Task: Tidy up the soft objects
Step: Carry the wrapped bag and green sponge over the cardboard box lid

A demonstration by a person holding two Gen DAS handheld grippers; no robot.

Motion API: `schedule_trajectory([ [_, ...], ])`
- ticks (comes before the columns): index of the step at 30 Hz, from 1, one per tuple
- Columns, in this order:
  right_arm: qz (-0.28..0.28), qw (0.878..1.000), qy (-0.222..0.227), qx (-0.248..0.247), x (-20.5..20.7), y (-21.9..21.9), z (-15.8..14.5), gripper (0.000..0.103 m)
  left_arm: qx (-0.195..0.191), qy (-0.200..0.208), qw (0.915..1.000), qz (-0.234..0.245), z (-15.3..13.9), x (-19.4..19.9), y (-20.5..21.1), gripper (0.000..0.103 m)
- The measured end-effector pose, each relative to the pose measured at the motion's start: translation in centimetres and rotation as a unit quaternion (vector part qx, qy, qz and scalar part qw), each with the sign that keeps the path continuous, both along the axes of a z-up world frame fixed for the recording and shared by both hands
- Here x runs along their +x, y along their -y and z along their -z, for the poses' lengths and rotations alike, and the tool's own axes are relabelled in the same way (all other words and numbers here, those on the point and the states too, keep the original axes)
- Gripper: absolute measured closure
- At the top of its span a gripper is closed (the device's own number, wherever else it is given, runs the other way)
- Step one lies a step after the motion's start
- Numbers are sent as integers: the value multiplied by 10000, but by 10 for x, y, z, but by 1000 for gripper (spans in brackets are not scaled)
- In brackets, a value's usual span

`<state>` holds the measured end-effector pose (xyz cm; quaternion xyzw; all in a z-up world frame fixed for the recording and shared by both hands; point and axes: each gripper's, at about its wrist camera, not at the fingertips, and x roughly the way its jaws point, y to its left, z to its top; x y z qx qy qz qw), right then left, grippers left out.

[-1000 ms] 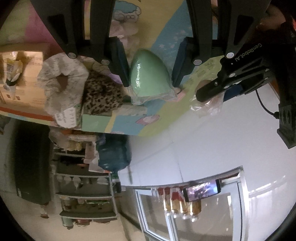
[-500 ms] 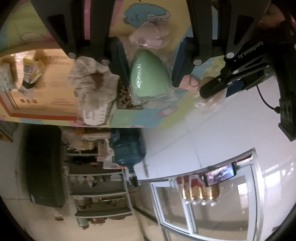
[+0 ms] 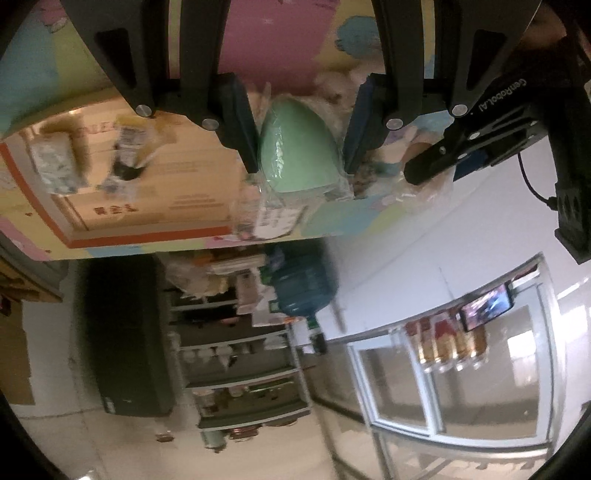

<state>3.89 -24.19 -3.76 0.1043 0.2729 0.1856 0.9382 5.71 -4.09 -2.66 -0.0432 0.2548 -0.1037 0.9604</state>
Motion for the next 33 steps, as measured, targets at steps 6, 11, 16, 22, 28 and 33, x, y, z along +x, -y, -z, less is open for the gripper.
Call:
schedule_trajectory([
  [6,319,9994,-36,98,3,35,5,56,34,-5,9998,218,1,11,29,53],
  [11,542,9983,-73,180,7,60,9,56,58,-19,9992,387,3,20,54,53],
  [16,749,9969,-79,235,7,86,11,56,47,-23,9983,580,5,26,77,53],
  [22,1074,9939,-56,232,4,122,15,56,14,-47,9967,807,9,32,104,53],
  [28,1387,9900,-115,241,7,154,22,56,156,-165,9948,992,18,40,138,53],
  [33,1468,9888,-191,212,14,171,30,56,253,-228,9940,1041,23,49,161,53],
])
